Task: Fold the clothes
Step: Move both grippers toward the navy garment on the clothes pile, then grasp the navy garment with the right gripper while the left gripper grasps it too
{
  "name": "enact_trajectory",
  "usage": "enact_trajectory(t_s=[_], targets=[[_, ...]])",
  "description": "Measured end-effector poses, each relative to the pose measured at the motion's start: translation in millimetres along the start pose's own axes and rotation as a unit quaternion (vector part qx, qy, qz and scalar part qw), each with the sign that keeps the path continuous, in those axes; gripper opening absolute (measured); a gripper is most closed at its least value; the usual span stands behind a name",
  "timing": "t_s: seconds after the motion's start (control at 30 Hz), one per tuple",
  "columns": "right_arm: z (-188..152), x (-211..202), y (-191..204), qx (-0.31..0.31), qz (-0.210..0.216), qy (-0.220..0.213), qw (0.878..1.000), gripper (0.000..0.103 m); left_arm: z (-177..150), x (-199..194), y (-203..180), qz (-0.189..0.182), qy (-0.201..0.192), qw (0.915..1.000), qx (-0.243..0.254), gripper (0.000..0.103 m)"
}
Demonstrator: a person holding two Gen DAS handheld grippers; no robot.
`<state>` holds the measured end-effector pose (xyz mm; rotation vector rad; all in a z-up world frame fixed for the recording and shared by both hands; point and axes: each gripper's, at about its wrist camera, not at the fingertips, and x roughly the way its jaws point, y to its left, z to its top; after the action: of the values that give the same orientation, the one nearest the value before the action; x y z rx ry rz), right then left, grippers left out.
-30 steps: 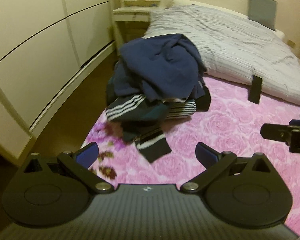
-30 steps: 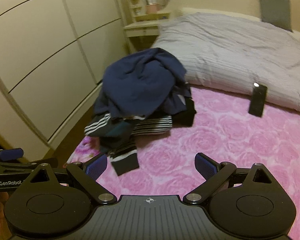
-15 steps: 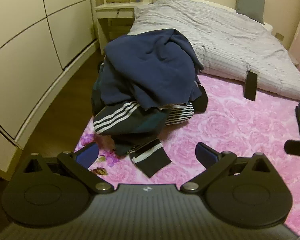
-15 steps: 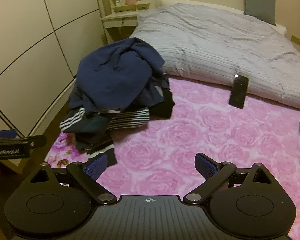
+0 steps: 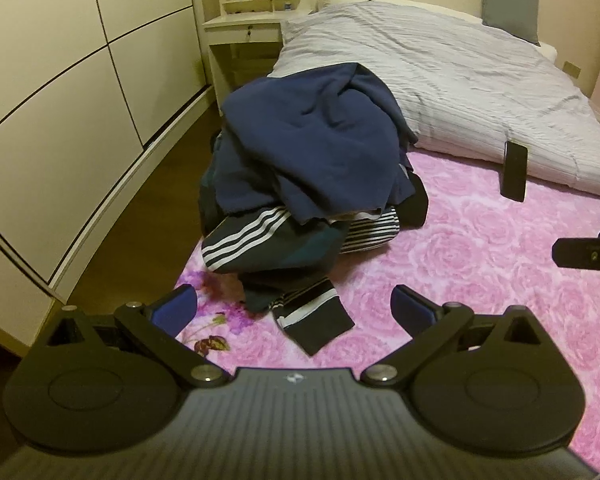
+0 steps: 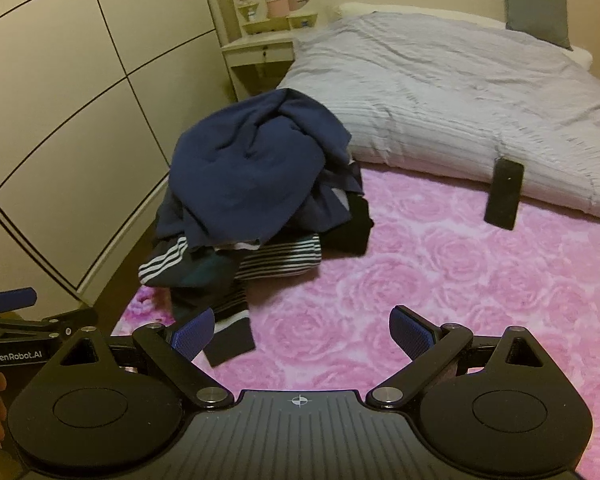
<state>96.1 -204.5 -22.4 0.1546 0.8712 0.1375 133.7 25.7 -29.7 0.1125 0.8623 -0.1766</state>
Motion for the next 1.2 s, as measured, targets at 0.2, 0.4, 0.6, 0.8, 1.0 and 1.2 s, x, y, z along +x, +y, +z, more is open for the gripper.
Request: enact_trajectory(t_s=[0.2, 0.4, 0.6, 0.8, 1.0, 1.2], targets=[[-3, 6, -1, 0.010, 0.006, 0.007, 1.000, 0.097, -2, 2, -3, -0.006, 0.009, 0.9999, 0.007, 0.101], [-1, 8, 1, 0.012, 0.003, 0.010, 1.000, 0.097, 1, 4, -7, -0.018, 0.008, 0.9997, 0.015, 0.101], [-3, 9, -1, 0.017, 0.003, 0.013, 1.000, 0.097, 0, 6, -9, -0.023, 0.011, 0.9995, 0.021, 0.101], [-5, 9, 0, 0.016, 0.005, 0.014, 1.000, 0.097, -1, 5, -6, -0.022, 0.003, 0.9997, 0.012, 0.101], [6, 24, -4, 0.000, 0.013, 0.015, 1.000, 0.097, 17, 29, 6, -0.023, -0.002, 0.9996, 0.015, 0.101], [35, 69, -17, 0.009, 0.046, 0.008, 0.999, 0.097, 41, 62, 18, -0.026, -0.001, 0.9993, 0.029, 0.101]])
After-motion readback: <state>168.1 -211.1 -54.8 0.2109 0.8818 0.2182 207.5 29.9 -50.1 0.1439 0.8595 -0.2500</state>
